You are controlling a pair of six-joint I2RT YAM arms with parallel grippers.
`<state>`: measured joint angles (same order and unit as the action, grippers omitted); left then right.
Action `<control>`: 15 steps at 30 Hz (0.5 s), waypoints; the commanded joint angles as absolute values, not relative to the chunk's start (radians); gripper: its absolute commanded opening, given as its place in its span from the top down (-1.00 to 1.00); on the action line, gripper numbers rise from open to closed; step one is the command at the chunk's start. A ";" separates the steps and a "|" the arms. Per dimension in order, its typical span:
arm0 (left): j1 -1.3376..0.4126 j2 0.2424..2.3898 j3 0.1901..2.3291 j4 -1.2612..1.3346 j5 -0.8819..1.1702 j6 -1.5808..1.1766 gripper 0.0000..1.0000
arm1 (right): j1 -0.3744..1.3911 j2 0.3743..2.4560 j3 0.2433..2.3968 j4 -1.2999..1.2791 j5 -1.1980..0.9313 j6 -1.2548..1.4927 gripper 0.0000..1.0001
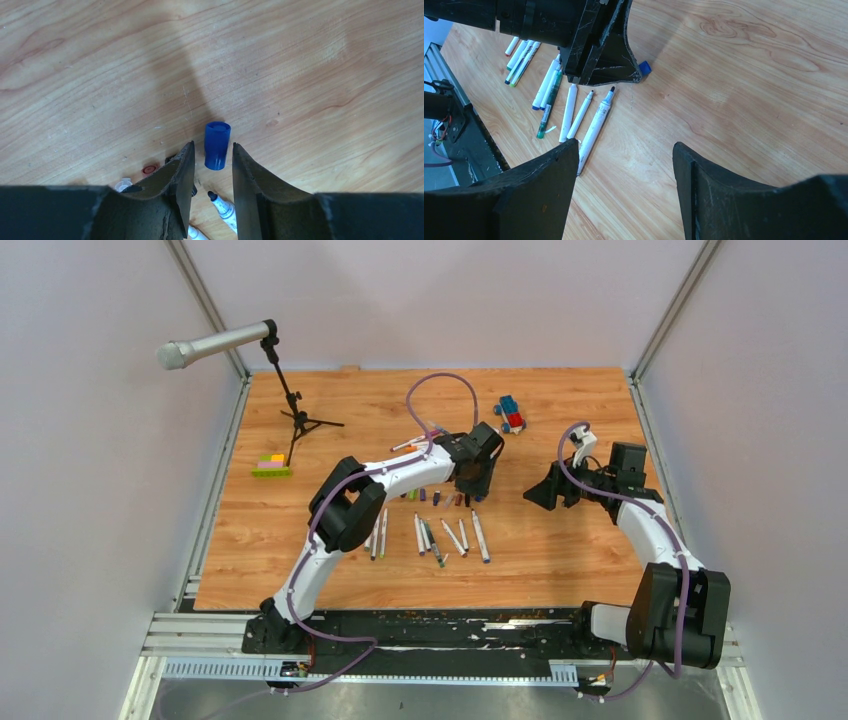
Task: Open the pen caps
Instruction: Place the pen cap at the center of the board.
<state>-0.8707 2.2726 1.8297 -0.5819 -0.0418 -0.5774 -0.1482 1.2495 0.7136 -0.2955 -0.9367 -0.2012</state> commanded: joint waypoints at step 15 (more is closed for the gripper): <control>-0.853 1.902 1.617 -0.382 -0.175 -0.470 0.00 | -0.164 1.248 0.753 -0.284 -0.988 -0.227 -0.39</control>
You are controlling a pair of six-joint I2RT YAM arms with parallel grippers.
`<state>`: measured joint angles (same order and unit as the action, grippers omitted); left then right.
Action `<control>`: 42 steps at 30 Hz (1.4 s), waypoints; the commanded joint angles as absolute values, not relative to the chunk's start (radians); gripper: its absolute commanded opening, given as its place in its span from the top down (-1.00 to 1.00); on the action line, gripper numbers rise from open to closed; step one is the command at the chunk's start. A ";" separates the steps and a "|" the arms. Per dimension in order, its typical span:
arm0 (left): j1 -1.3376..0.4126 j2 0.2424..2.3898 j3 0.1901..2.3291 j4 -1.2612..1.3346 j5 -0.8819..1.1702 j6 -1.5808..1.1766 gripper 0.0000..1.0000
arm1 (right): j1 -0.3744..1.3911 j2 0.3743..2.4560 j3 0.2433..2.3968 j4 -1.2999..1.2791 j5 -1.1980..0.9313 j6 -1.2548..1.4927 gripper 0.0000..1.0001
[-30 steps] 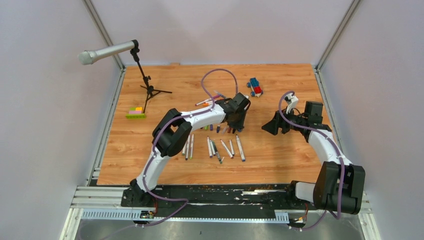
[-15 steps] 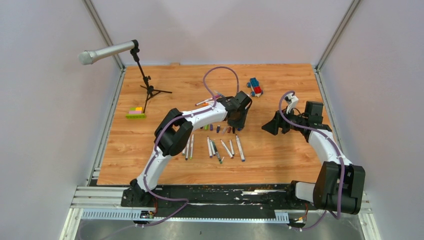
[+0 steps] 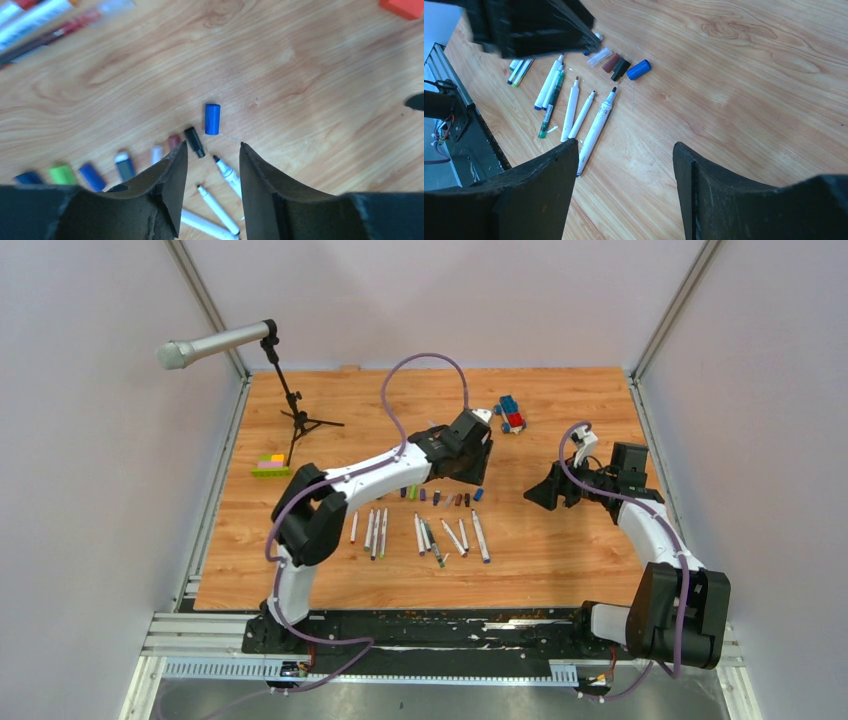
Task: Open the pen caps
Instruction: Pick up the pen from the center of the board.
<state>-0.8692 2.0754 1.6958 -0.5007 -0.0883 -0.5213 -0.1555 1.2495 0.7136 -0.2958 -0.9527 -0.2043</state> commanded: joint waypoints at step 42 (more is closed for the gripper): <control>-0.472 2.237 1.980 -0.679 -0.091 0.270 -0.02 | -0.170 1.270 0.755 -0.288 -1.007 -0.242 -0.39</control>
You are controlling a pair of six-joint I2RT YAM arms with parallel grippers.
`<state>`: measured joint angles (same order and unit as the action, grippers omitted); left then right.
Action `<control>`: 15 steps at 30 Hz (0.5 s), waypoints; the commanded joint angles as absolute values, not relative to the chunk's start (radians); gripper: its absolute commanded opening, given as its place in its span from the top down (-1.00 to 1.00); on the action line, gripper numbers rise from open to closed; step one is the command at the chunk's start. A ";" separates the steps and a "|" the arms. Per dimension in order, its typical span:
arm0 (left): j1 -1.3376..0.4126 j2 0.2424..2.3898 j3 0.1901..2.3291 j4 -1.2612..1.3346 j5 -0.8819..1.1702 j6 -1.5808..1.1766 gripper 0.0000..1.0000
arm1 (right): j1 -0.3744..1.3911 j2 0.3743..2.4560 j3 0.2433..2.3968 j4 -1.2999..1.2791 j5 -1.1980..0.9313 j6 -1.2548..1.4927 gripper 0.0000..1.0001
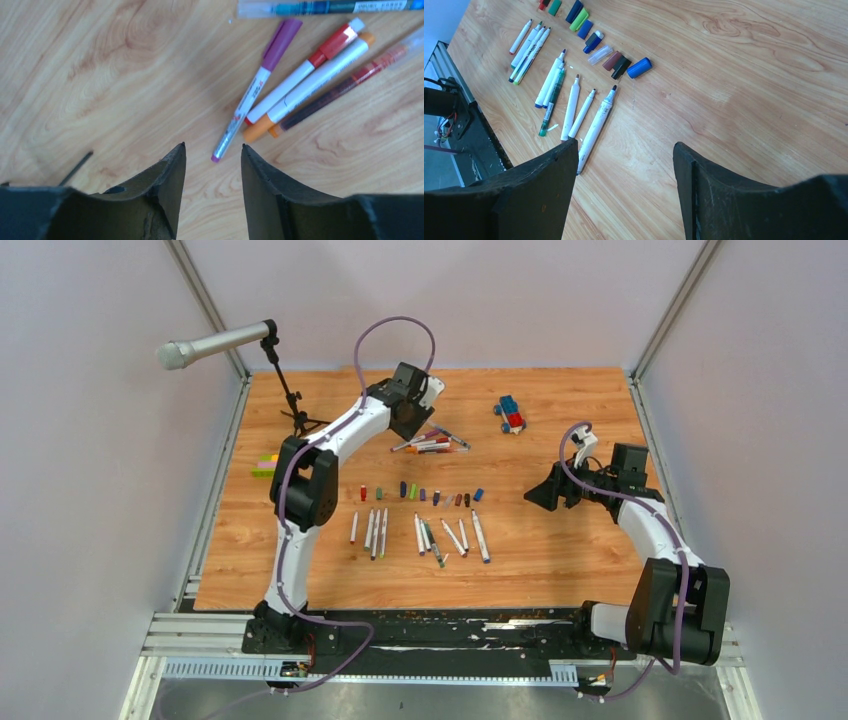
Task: Open the pen caps
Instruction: Pick up the pen from the center of the board.
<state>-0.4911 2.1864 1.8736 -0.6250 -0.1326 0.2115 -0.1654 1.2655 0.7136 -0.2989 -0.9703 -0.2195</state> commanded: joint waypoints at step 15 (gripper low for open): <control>-0.468 2.369 2.075 -0.654 0.030 0.305 0.20 | -0.170 1.279 0.756 -0.288 -1.017 -0.241 -0.39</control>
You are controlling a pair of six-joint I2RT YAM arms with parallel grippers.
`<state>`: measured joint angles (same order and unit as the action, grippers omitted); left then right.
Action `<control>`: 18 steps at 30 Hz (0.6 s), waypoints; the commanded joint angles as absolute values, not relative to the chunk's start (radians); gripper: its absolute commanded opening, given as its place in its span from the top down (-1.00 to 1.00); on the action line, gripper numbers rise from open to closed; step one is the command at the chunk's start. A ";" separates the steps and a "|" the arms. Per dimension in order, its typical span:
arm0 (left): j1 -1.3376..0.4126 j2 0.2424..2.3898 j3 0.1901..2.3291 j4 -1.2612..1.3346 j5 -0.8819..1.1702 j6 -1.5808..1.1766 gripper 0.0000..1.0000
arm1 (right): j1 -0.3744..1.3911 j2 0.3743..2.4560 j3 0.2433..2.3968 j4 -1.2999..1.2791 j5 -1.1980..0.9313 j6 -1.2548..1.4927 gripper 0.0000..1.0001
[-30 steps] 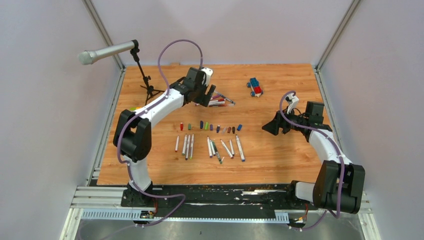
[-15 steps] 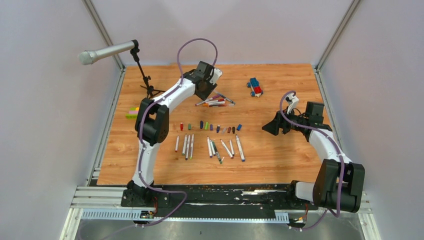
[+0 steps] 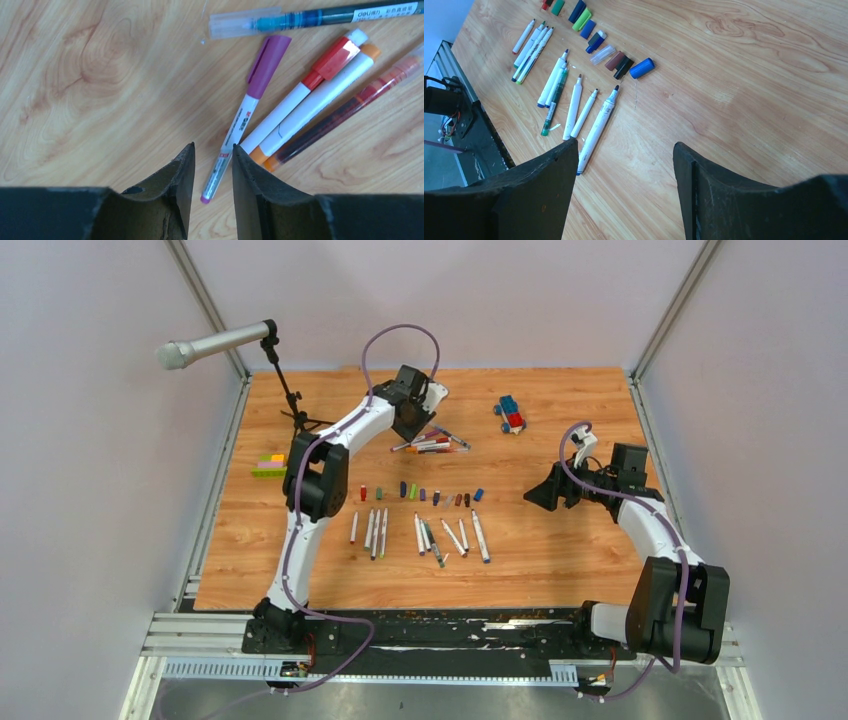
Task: Open the pen caps
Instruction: Pick up the pen from the center of the board.
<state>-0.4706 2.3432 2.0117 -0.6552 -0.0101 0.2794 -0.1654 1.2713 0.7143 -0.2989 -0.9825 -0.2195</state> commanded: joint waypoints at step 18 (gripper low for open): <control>-0.441 2.432 2.091 -0.708 0.068 0.267 0.29 | -0.170 1.285 0.761 -0.293 -1.016 -0.241 -0.39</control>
